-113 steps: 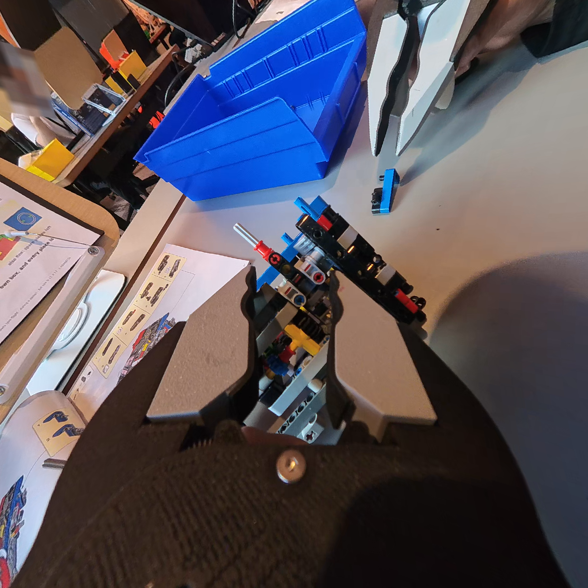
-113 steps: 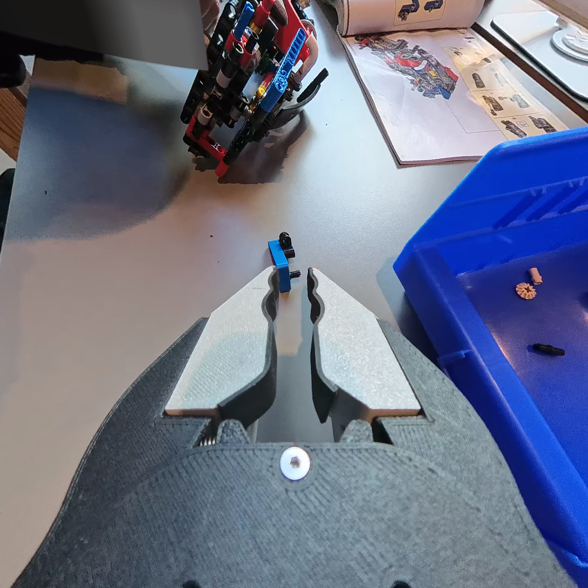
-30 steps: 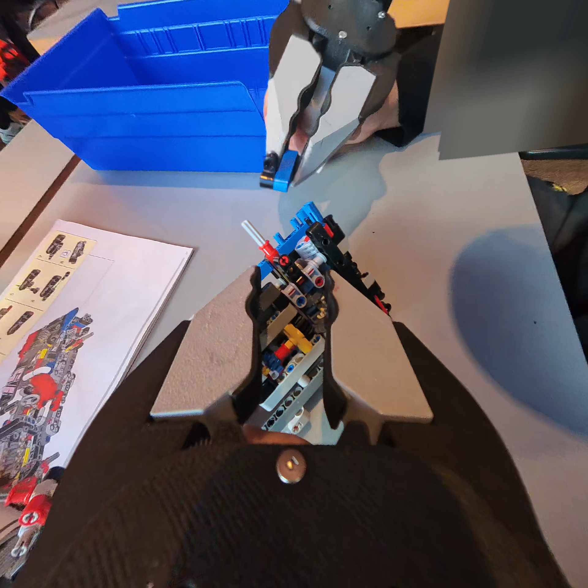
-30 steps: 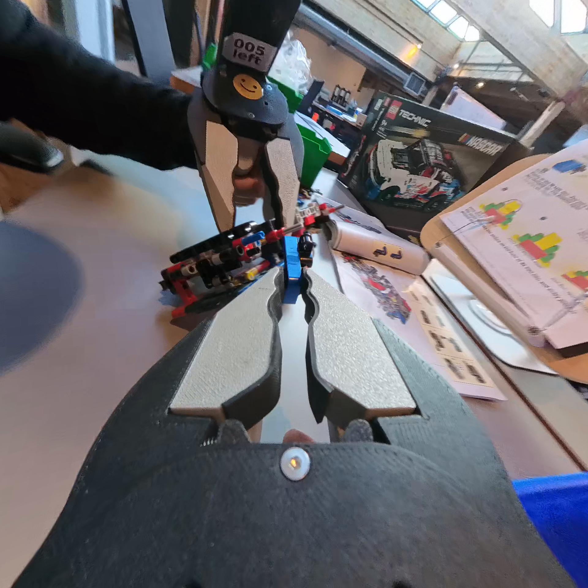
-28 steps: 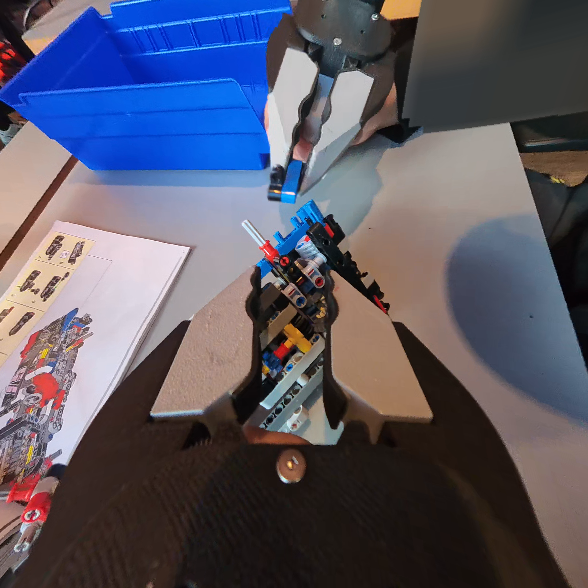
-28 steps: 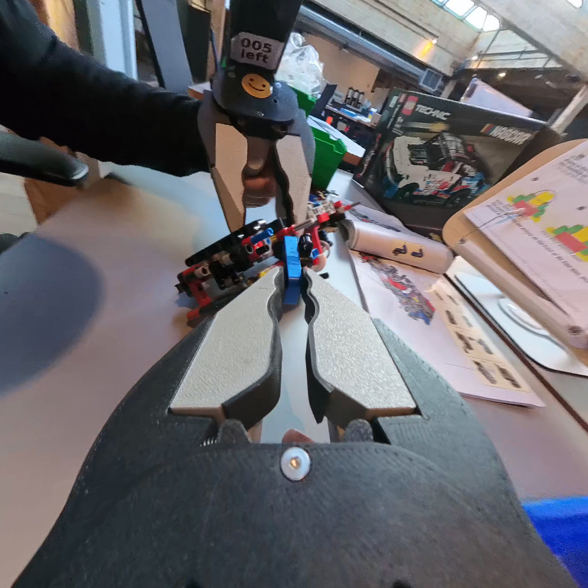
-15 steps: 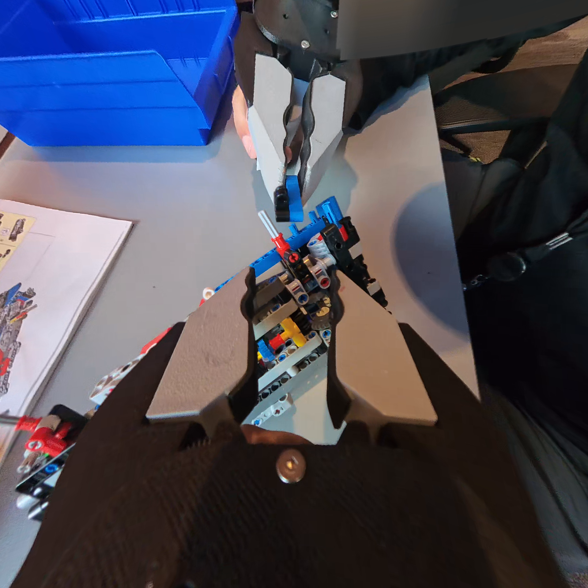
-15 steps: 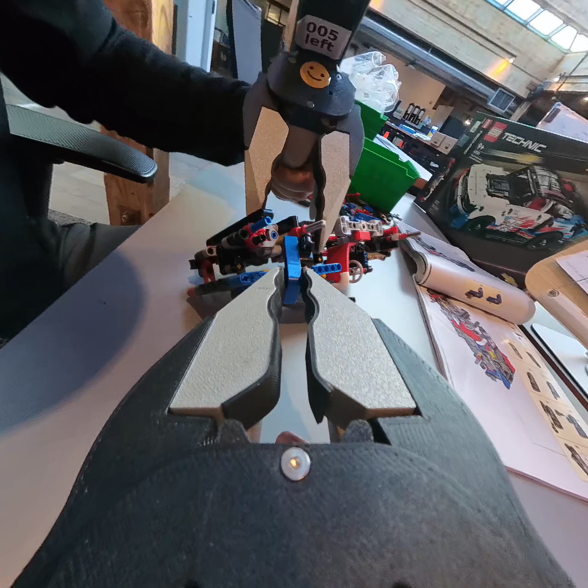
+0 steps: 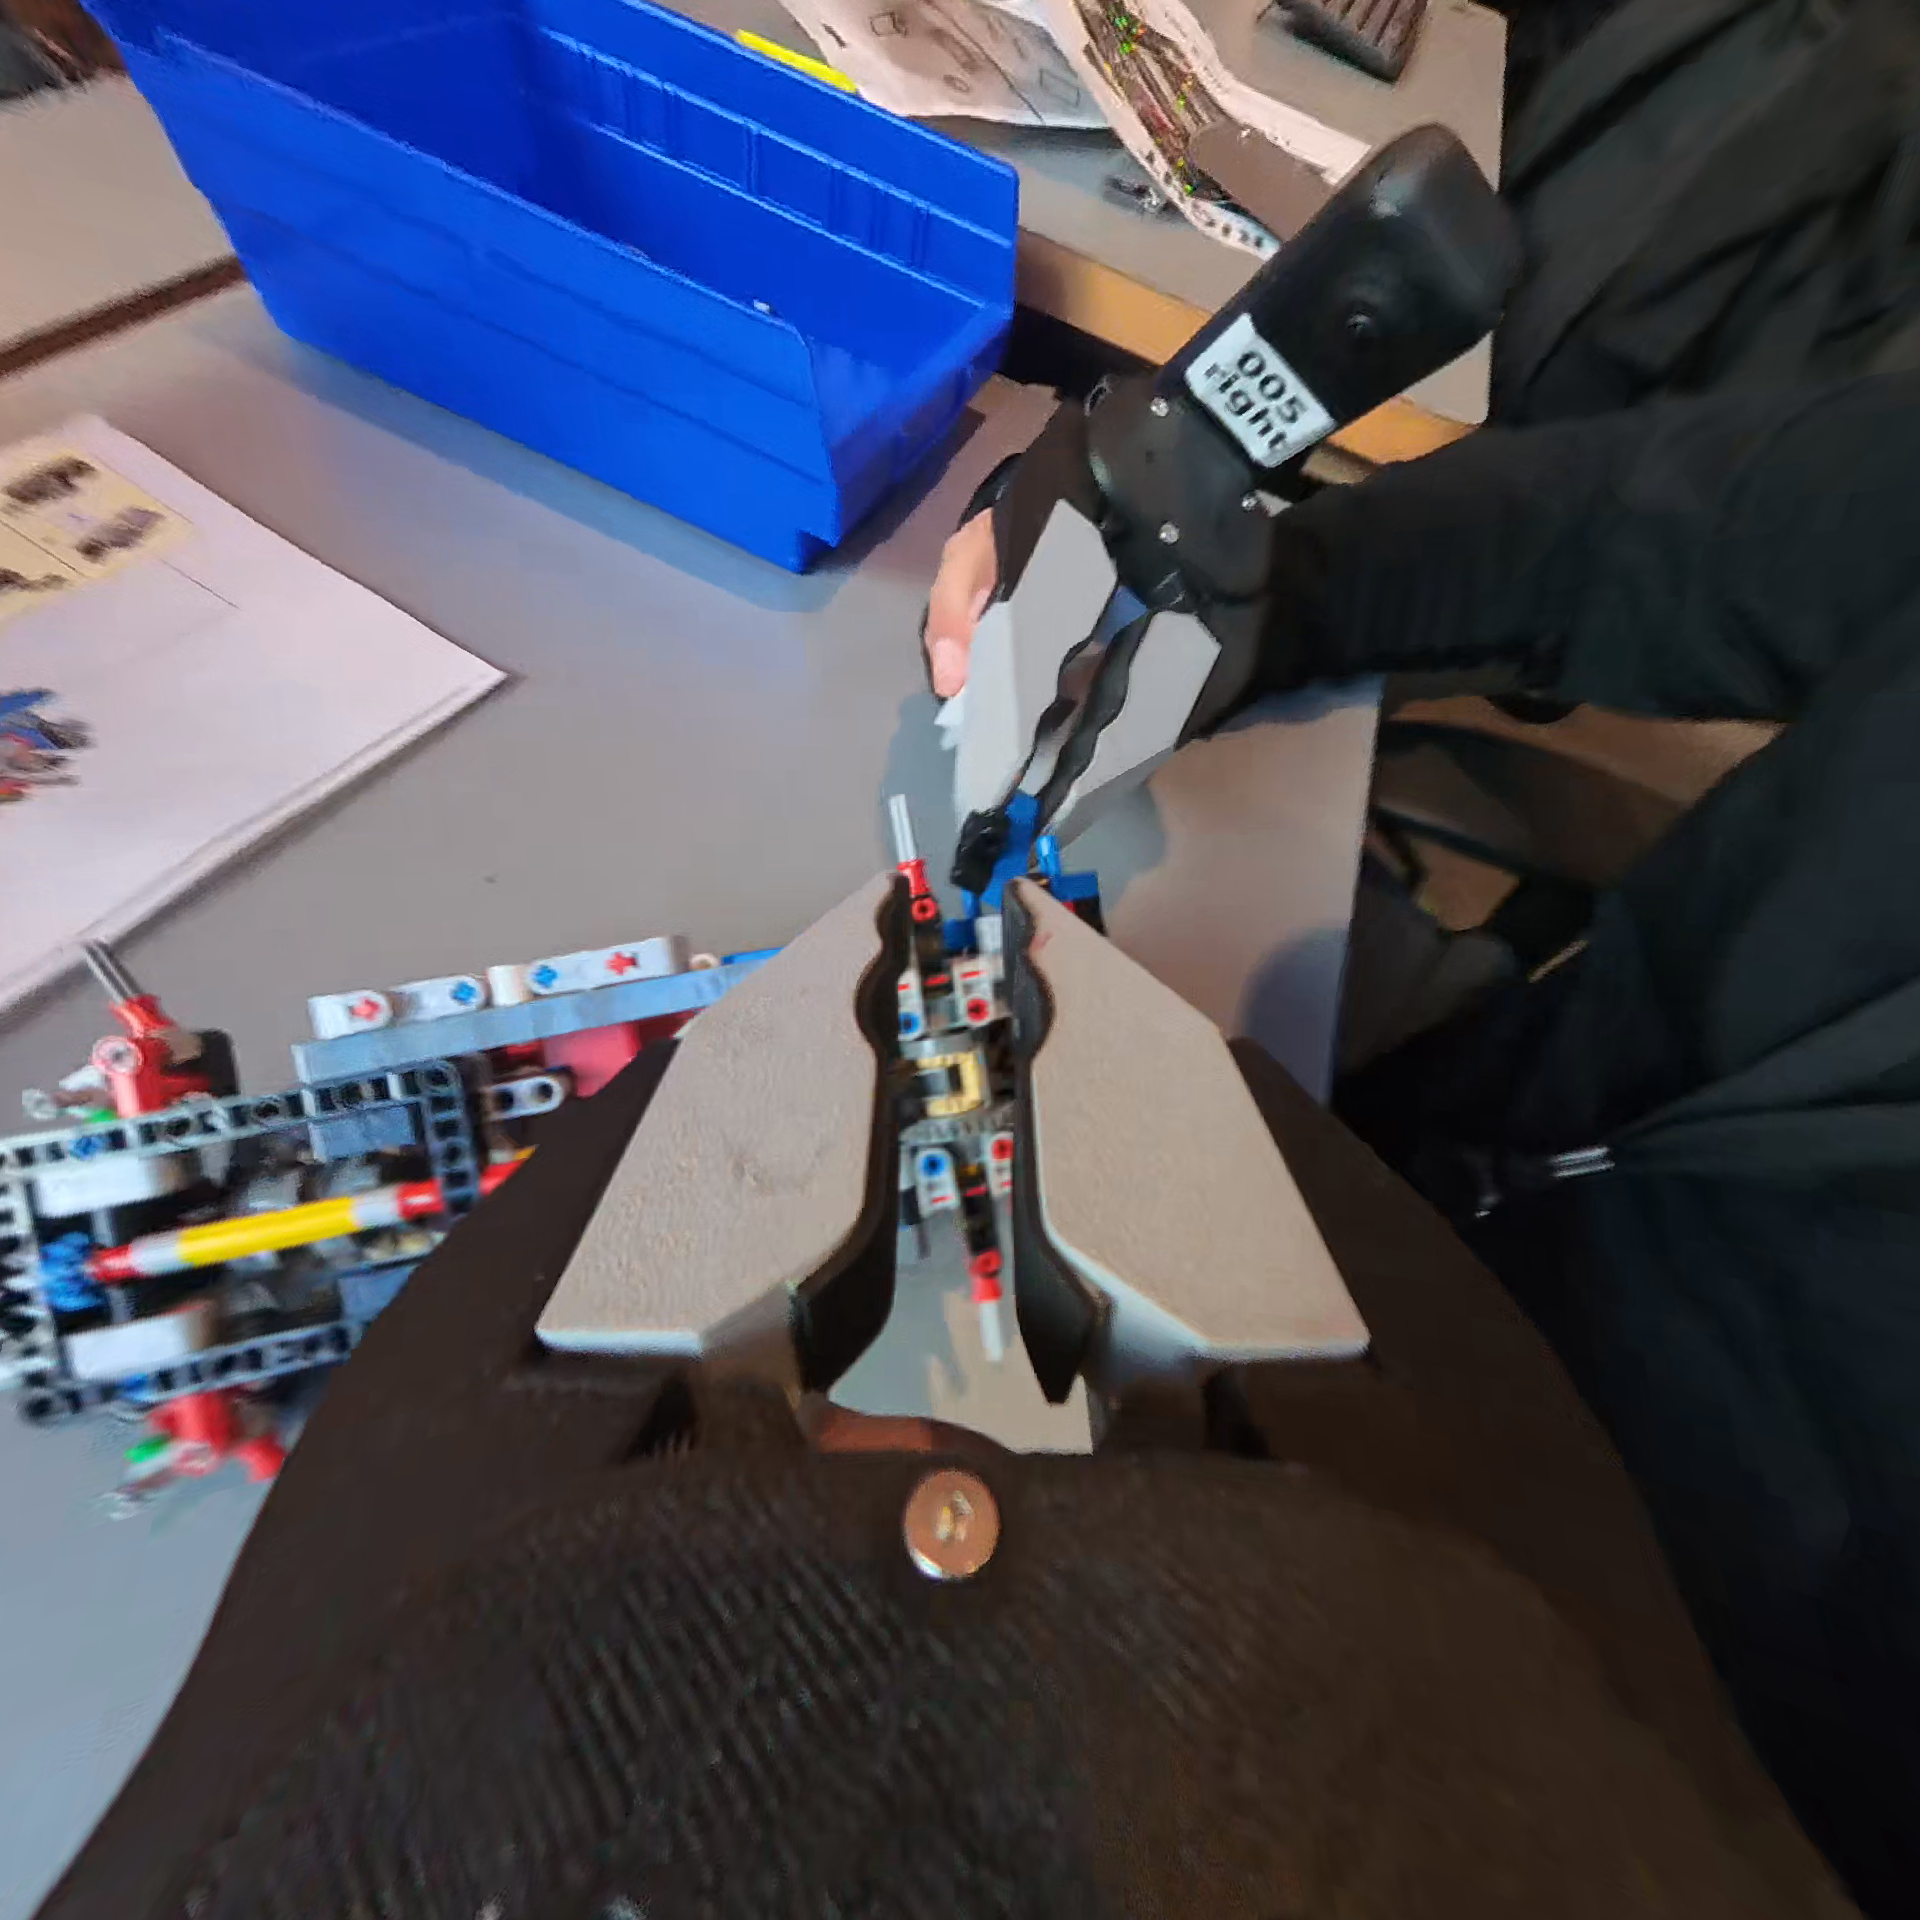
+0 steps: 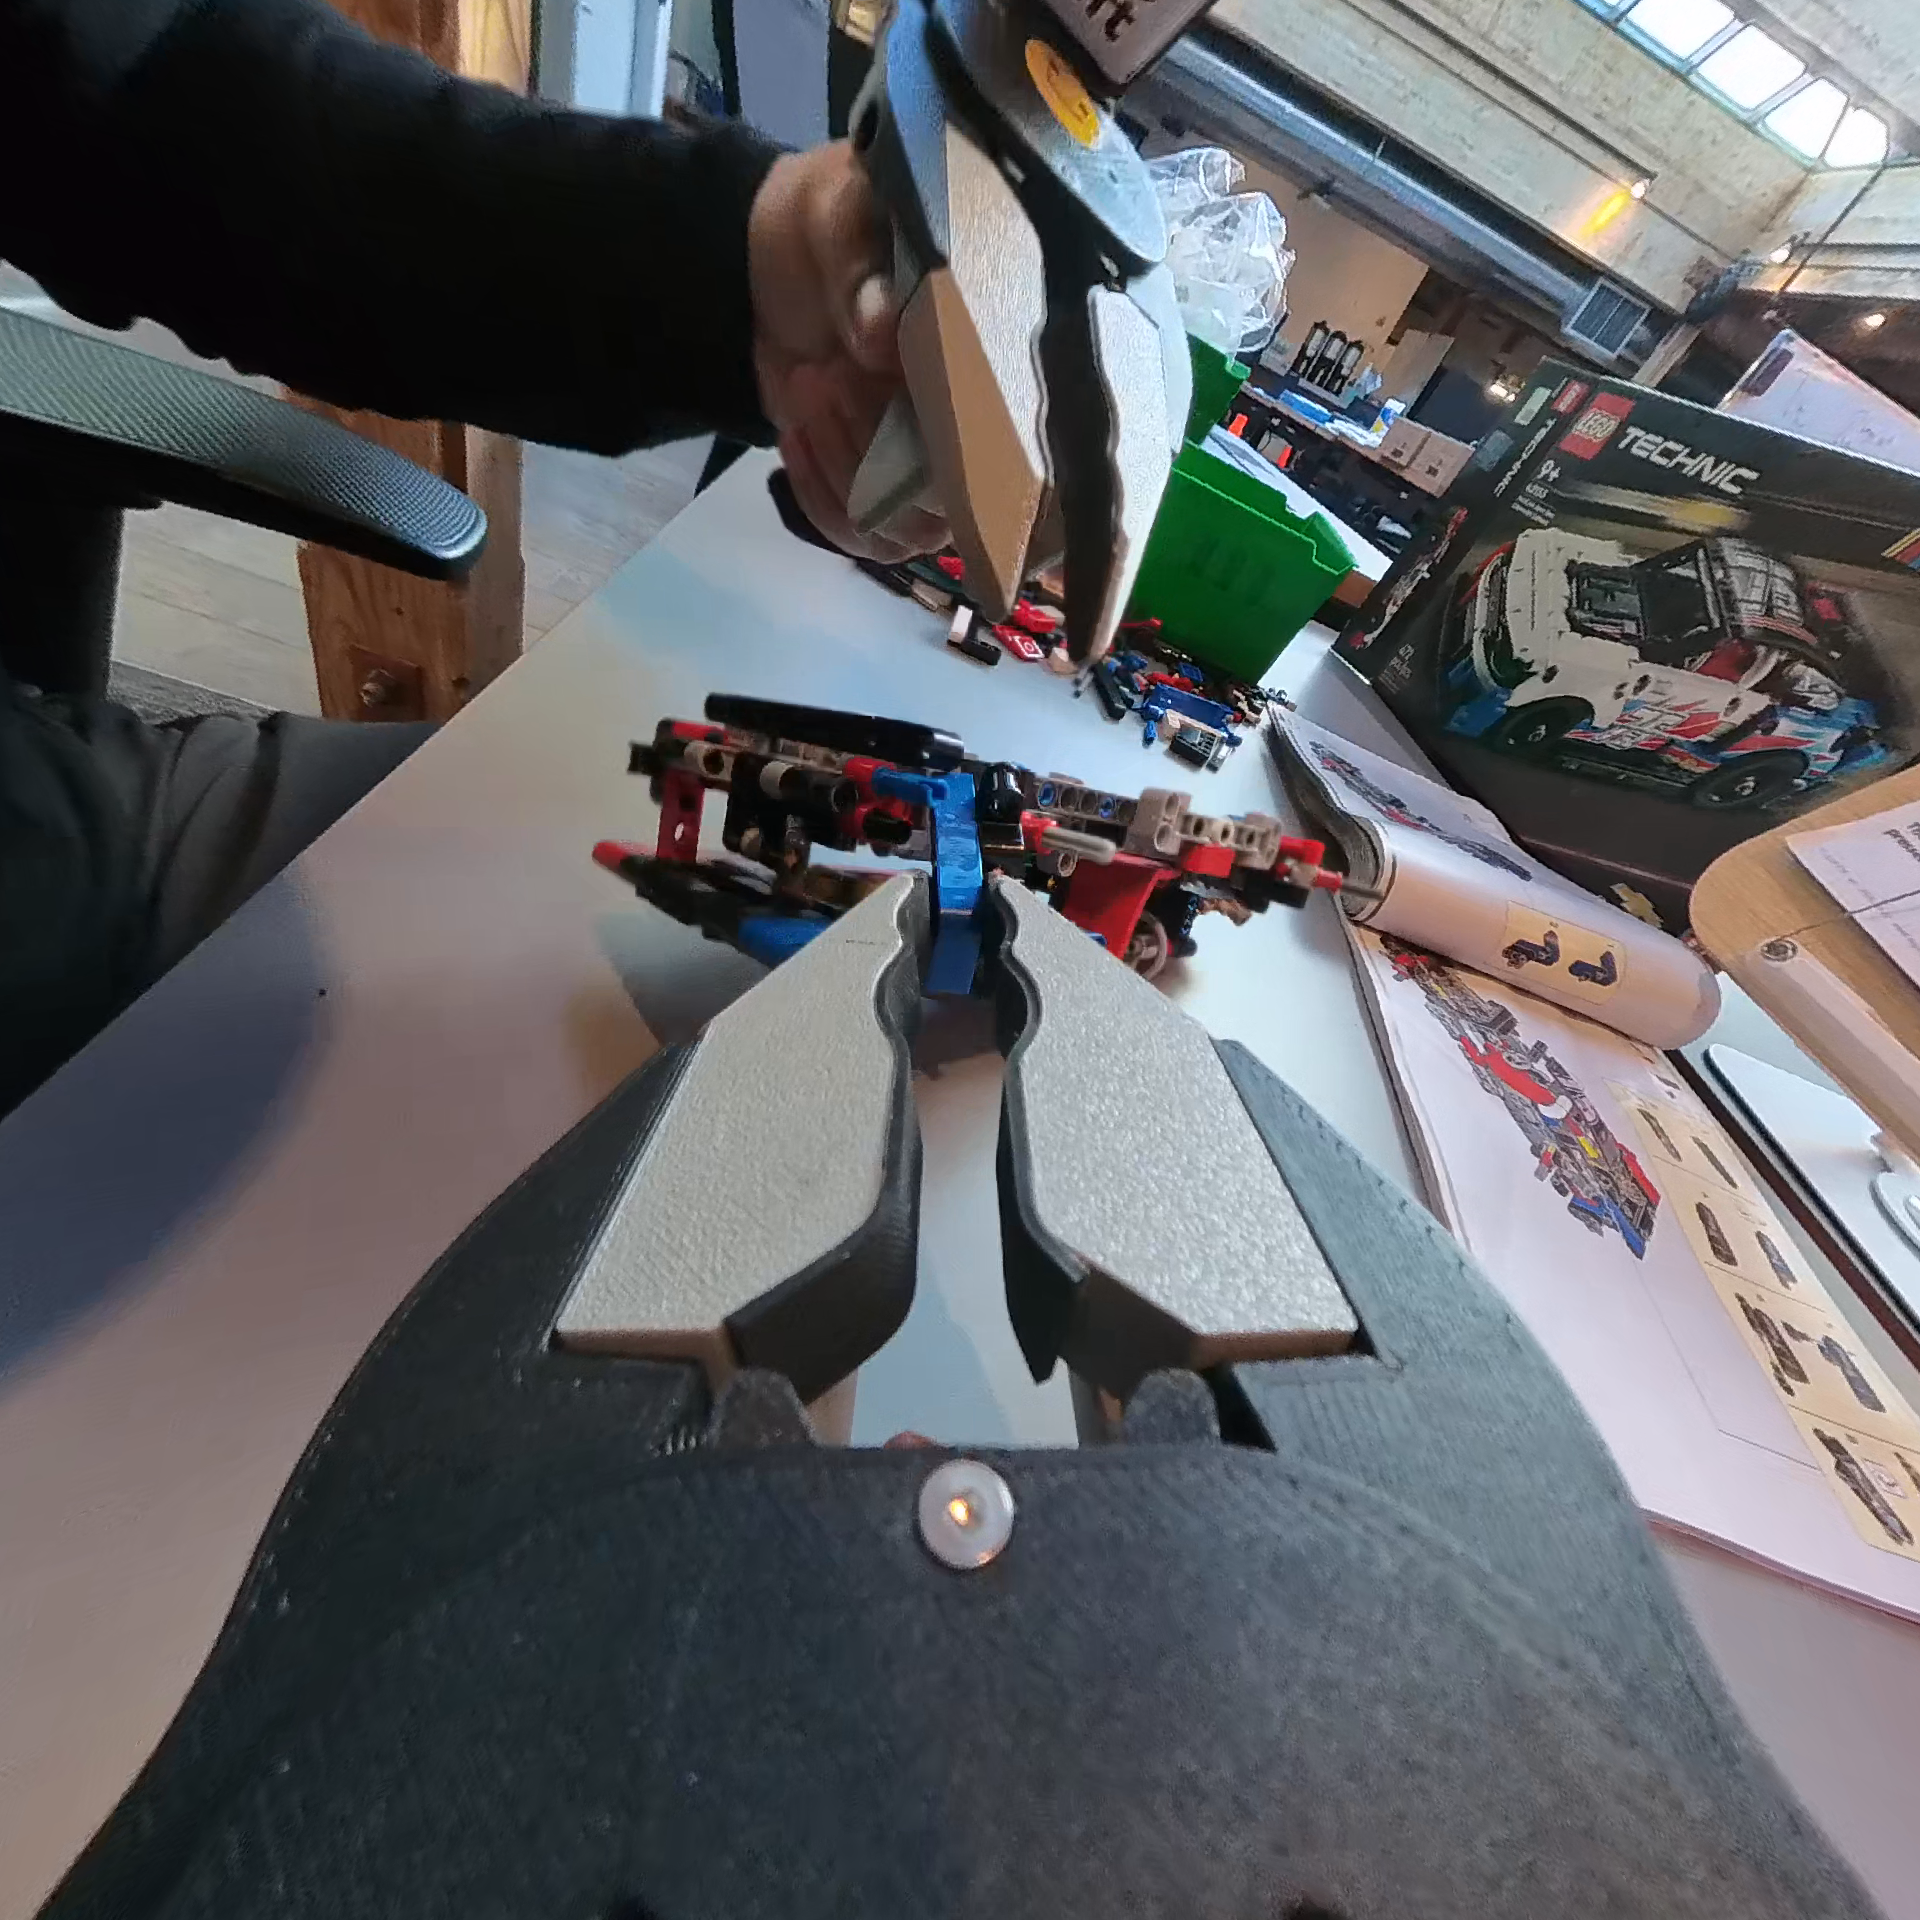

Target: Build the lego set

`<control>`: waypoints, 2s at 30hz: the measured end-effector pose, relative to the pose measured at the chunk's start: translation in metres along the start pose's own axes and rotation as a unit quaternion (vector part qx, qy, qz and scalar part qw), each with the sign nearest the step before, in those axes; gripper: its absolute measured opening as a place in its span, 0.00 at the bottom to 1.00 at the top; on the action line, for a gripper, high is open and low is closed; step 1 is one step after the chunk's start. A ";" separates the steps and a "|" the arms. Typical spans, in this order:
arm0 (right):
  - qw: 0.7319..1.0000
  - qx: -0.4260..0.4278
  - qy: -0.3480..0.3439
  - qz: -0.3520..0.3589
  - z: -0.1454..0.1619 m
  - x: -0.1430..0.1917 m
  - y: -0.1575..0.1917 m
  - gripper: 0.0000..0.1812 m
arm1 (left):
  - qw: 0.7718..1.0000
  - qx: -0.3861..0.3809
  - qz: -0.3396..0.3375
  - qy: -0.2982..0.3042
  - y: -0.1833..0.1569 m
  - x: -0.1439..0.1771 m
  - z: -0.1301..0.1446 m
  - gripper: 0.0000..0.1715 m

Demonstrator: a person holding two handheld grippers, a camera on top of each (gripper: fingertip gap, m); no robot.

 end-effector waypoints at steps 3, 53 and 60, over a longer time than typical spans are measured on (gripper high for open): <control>1.000 0.017 0.000 0.002 0.000 -0.001 0.003 0.03 | 0.999 0.043 -0.006 0.026 -0.001 -0.008 0.001 0.08; 0.987 0.129 0.087 0.034 -0.013 0.018 0.018 0.04 | 0.937 -0.292 -0.019 0.192 -0.039 -0.052 -0.005 0.02; 0.990 0.097 0.091 0.041 -0.011 0.016 0.014 0.03 | 0.947 -0.260 -0.028 0.188 -0.034 -0.051 0.000 0.04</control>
Point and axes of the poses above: each gripper's, where its closed fingertips meet, x back along the fingers, z out of its underside, y = z × x across the jaws, the point moved 2 cm from there along x, back along the fingers, and after that the axes turned 12 degrees about -x, right-handed, at the moved point
